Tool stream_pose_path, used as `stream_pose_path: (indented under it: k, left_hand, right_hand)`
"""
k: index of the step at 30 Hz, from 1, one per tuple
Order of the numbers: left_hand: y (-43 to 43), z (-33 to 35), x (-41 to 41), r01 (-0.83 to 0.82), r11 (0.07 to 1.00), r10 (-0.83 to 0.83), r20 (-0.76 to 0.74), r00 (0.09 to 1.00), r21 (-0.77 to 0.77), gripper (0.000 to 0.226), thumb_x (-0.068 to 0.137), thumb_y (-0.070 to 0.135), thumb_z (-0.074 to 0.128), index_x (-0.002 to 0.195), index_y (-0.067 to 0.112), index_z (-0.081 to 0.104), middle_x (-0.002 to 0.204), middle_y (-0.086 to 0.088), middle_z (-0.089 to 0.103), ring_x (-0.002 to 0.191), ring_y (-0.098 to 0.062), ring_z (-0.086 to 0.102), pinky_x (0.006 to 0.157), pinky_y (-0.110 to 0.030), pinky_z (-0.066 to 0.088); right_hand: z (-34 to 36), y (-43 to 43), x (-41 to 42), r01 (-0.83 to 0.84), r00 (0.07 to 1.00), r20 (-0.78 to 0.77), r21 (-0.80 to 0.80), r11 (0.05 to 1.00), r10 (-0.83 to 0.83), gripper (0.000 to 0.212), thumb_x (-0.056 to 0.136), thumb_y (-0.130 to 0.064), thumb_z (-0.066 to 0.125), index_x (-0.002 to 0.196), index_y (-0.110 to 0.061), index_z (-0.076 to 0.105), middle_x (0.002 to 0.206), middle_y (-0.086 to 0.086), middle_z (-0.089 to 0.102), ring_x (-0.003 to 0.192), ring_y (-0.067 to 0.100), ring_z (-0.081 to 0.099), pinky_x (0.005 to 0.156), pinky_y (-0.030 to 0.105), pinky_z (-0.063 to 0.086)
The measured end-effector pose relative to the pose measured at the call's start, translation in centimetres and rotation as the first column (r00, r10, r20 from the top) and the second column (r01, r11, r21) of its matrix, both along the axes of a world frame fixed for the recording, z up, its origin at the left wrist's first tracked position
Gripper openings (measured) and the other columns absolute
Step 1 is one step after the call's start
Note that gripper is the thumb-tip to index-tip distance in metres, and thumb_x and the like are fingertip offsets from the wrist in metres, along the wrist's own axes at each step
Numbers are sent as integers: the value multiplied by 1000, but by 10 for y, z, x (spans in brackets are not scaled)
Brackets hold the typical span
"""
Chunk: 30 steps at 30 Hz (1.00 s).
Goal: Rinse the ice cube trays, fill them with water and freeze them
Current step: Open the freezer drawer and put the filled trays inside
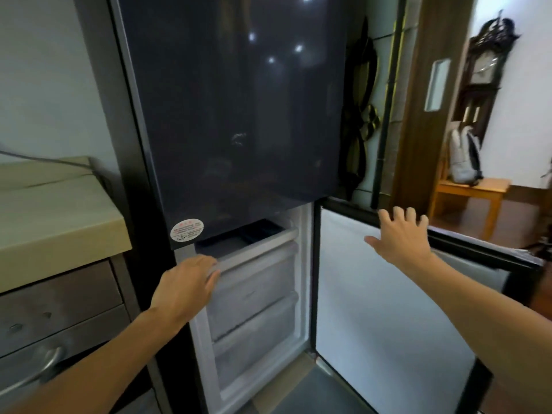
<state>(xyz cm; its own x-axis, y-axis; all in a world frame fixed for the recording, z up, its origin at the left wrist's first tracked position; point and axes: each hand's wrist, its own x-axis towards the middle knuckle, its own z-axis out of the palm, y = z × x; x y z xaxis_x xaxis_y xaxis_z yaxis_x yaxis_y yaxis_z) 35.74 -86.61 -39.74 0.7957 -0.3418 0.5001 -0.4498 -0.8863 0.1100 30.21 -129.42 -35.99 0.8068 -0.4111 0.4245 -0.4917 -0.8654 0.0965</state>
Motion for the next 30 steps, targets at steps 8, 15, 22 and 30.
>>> stream_pose_path:
  k: [8,15,22,30]
  left_hand:
    - [-15,11,-50,38,999,-37,53,998,-11,23,101,38,50,105,21,65,105,5,66,97,-22,64,78,-41,55]
    - [-9,39,-83,59,996,-73,253,965,60,23,92,29,70,108,11,72,104,-3,73,94,-28,69,83,-44,55]
    - [38,77,-86,-114,992,72,500,863,53,50,93,41,54,128,6,63,138,-18,57,132,-38,50,117,-58,26]
    - [118,97,-87,-460,878,407,299,863,132,73,91,52,62,148,9,43,141,-15,54,131,-37,50,113,-60,31]
  right_hand:
    - [3,-55,-85,265,951,-197,118,957,-239,98,81,-84,51,150,-16,36,149,17,46,134,45,44,111,57,35]
    - [20,11,-105,35,970,-244,146,989,1,95,78,-89,48,145,-23,40,132,8,60,123,36,56,99,50,40]
    - [35,94,-88,-275,908,-165,454,848,384,108,80,-90,43,153,-11,35,135,10,61,107,27,61,79,36,48]
    - [-1,190,-45,-590,719,-29,504,631,695,73,91,-76,46,135,-19,54,141,5,59,125,26,57,97,37,48]
